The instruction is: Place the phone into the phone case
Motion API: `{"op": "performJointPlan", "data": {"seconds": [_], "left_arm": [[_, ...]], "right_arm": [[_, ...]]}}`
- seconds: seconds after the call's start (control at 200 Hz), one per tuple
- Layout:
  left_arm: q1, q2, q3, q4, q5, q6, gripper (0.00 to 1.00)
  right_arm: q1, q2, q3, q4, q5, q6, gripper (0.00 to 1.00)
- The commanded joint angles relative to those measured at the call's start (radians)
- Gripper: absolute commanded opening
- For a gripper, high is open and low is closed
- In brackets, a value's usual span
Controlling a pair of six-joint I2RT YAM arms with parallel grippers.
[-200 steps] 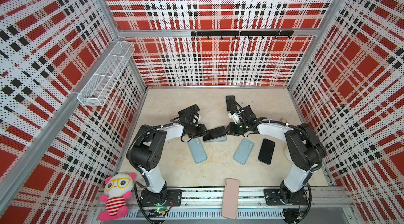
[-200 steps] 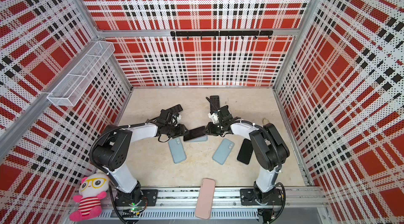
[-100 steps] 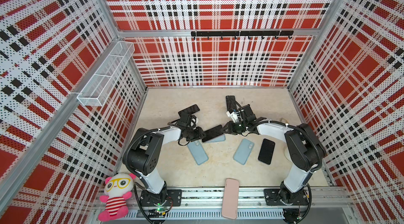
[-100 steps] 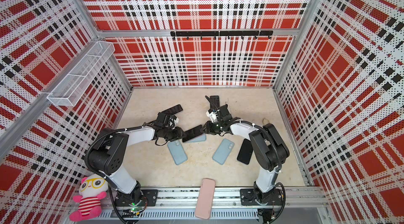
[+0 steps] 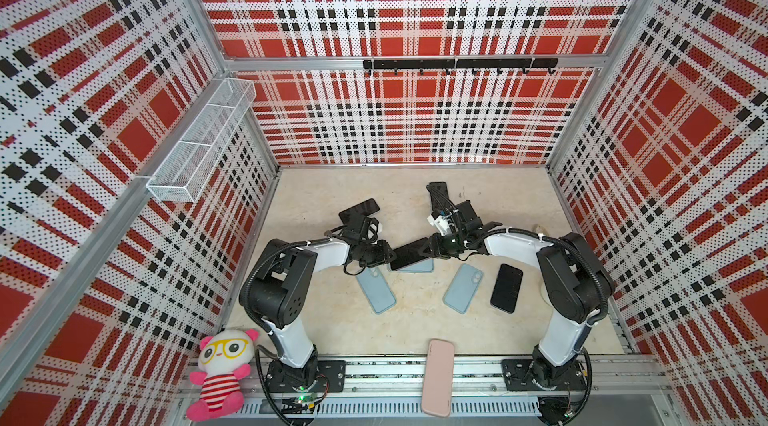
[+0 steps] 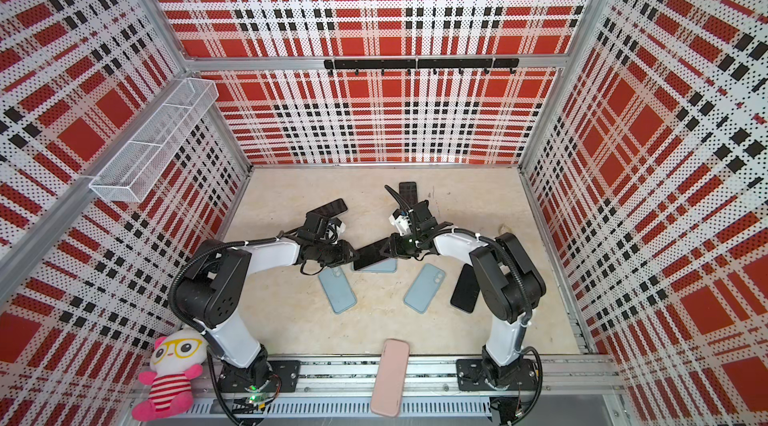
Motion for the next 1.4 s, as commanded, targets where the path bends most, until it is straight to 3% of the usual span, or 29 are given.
{"op": "performJointPlan", "data": {"seconds": [0.0,0.115,0.426,0.832,1.052,1.393], "left_arm": [[-0.024,0.017,-0.023,-0.037,0.007,-0.012,0.42],[-0.029,-0.006,-0.037,-0.024,0.006,-0.033,0.51],[-0.041,-0.043,-0.102,0.063,0.010,-0.108,0.49],[-0.072,-0.103,-0.162,0.159,-0.019,-0.194,0.48],[-0.063,-0.082,-0.161,0.183,0.000,-0.191,0.47],[-0.055,-0.107,-0.157,0.219,0.007,-0.203,0.49]], "right_arm": [[0.014,-0.004,-0.008,-0.017,0.016,-0.022,0.28],[0.015,-0.022,-0.015,-0.035,0.040,-0.002,0.28],[0.015,-0.049,-0.051,-0.086,0.113,0.093,0.29],[0.016,-0.059,-0.079,-0.078,0.060,0.171,0.24],[0.026,-0.107,-0.134,0.092,-0.040,0.238,0.24],[0.046,-0.159,-0.120,0.102,-0.015,0.240,0.18]]}}
